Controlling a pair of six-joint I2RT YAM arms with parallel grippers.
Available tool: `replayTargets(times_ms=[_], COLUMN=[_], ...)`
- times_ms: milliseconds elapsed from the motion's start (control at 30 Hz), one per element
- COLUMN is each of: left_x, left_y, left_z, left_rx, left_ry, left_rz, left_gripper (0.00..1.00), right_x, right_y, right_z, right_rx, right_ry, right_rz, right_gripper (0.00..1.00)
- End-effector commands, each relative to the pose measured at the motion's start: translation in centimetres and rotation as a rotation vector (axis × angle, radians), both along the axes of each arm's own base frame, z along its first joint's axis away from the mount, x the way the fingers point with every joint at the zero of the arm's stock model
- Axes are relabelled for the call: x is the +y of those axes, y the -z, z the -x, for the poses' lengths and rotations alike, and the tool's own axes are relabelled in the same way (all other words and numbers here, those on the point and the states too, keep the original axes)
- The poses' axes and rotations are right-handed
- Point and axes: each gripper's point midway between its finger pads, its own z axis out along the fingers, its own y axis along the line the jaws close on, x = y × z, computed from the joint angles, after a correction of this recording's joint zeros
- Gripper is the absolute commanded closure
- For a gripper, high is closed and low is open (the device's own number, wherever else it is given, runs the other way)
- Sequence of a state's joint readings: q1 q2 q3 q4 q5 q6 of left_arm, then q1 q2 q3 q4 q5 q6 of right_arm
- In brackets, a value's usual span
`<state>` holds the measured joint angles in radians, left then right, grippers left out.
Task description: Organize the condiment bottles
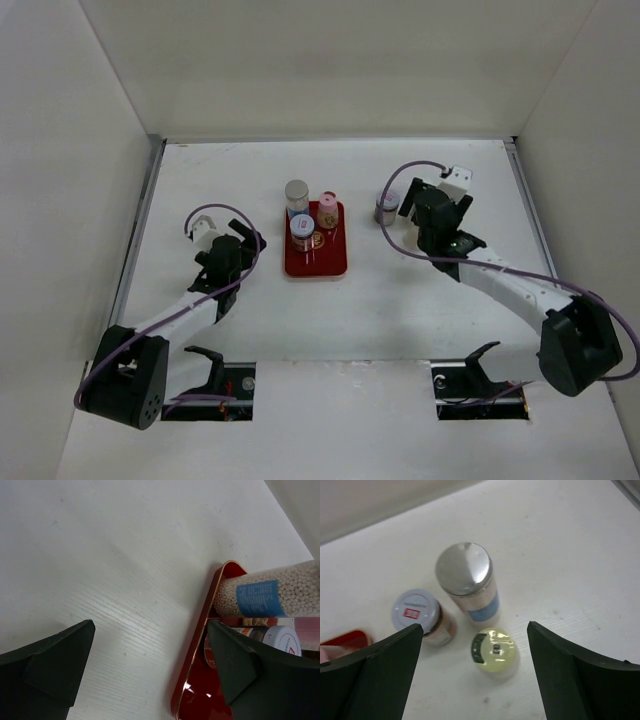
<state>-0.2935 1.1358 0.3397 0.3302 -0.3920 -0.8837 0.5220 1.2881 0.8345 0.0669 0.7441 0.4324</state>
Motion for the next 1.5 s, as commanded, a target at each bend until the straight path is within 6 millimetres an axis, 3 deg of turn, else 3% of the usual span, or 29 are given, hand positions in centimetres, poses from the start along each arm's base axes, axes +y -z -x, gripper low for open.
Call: replayTargets(times_ms=[0, 233, 400, 533, 633, 833, 900, 1100, 1200, 1400, 1467], left_x=[-0.7, -0.3, -0.3, -0.2, -0.2, -0.3, -0.4, -0.1, 0.0, -0.1, 0.0], left_y=[-1.2, -1.5, -1.2, -1.5, -1.1, -1.0, -1.1, -1.1, -1.4, -1.3, -1.1], left_z=[-0.7, -0.6, -0.7, -0.6, -0.7, -0.8, -0.8, -0.7, -0.6, -0.7, -0.7], left_rx=[-0.051, -0.061, -0.048, -0.063, -0.047, -0.048, -0.049, -0.049, -0.065, -0.059, -0.053], left_ry=[0.014, 0.004, 0.003, -0.005, 0.0, -0.001, 0.006, -0.002, -0.007, -0.002, -0.003], left_rz=[0.03, 0.032, 0.029, 0.028, 0.028, 0.028, 0.032, 0.031, 0.032, 0.035, 0.033], left_gripper=[0.0, 0.0, 0.0, 0.0, 0.0, 0.0, 0.0, 0.0, 0.0, 0.0, 0.0], right_x=[-0.9, -0.3, -0.6, -0.2, 2.7, 12.0, 15.4, 22.3, 23.9, 25.1, 25.0], right_y=[2.9, 6.0, 7.0, 5.4, 3.3, -1.4, -1.9, -1.2, 0.5, 4.0, 4.4], right_z=[-0.1, -1.8, -2.3, -2.0, -1.1, 0.3, 0.1, -0.4, -1.2, -2.3, -2.3], right_rx=[0.105, 0.171, 0.171, 0.096, 0.055, -0.038, -0.052, -0.035, -0.005, 0.055, 0.061], right_ry=[0.027, 0.005, 0.02, 0.017, -0.063, -0.304, -0.388, -0.524, -0.543, -0.537, -0.527], right_rz=[0.04, 0.031, 0.01, 0.016, 0.031, -0.016, -0.044, -0.048, -0.019, 0.02, 0.02], right_gripper=[0.07, 0.12, 0.35, 0.5, 0.53, 0.52, 0.52, 0.51, 0.51, 0.5, 0.43])
